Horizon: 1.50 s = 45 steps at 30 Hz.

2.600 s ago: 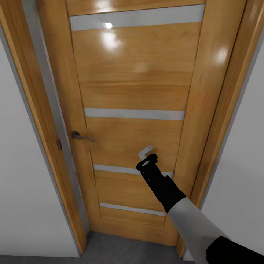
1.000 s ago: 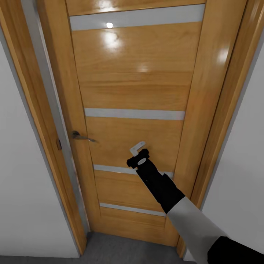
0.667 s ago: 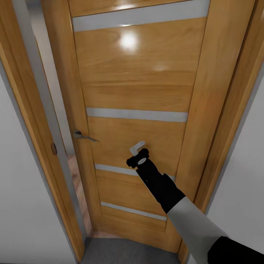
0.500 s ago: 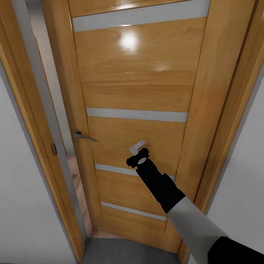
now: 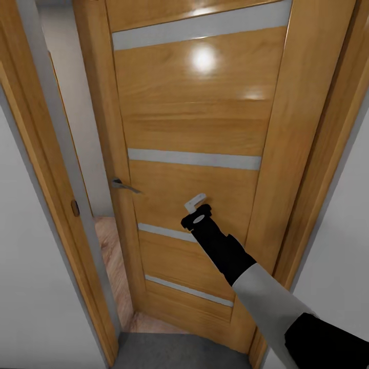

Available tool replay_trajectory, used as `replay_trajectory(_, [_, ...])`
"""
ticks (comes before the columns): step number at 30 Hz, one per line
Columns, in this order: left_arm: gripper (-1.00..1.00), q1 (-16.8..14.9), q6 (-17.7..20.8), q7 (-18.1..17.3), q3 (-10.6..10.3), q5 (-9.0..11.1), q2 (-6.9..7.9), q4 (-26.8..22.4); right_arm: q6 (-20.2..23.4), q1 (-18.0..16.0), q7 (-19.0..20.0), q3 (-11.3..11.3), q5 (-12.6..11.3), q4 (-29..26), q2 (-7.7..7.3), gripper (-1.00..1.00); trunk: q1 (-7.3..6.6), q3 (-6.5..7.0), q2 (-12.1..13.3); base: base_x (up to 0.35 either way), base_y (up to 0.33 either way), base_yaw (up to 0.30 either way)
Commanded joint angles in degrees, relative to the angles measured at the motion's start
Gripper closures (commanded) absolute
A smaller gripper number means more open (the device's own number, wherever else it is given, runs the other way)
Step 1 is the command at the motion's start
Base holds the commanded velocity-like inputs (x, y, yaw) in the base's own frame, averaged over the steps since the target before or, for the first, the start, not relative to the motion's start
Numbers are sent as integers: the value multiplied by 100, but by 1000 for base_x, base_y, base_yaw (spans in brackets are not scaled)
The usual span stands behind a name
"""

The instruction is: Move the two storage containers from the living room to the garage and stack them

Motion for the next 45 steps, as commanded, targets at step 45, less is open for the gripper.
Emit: replay_trajectory(45, [-100, 0, 3, 1, 27, -4, -10, -6, -480, -1319, -872, -30, -917, 1448, 0, -100, 0, -6, -2, 0, 0, 0])
